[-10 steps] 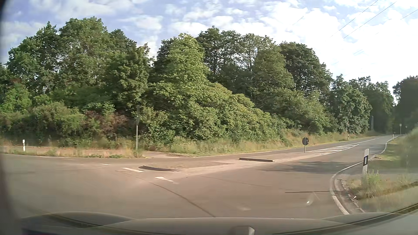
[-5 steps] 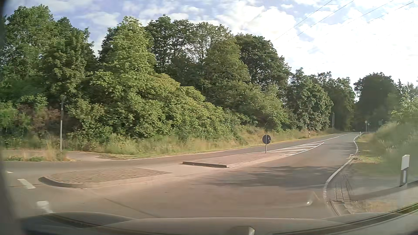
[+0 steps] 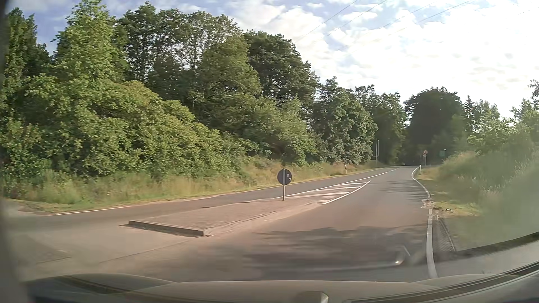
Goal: Follow the waypoints while adhering to traffic rules and regulations
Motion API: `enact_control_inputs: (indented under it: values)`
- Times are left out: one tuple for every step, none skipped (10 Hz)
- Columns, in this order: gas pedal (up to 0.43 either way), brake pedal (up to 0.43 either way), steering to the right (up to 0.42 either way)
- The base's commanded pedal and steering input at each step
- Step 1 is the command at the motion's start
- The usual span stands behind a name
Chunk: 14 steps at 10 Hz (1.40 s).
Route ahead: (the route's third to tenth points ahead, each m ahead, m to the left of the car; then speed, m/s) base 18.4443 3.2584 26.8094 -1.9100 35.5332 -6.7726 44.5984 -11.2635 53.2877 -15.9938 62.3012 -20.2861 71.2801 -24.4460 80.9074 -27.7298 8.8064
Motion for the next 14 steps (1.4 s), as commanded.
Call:
enact_control_inputs:
  values:
    - [0.268,0.03,0.167]
    - [0.287,0.03,0.158]
    - [0.287,0.03,0.151]
    - [0.299,0.03,0.143]
    - [0.319,0.03,0.134]
    - [0.319,0.03,0.125]
    - [0.331,0.03,0.115]
    - [0.339,0.03,0.103]
    - [0.35,0.03,0.09]
    - [0.35,0.03,0.078]
    - [0.35,0.03,0.068]
    - [0.358,0.03,0.06]
    - [0.358,0.03,0.052]
    - [0.358,0.03,0.042]
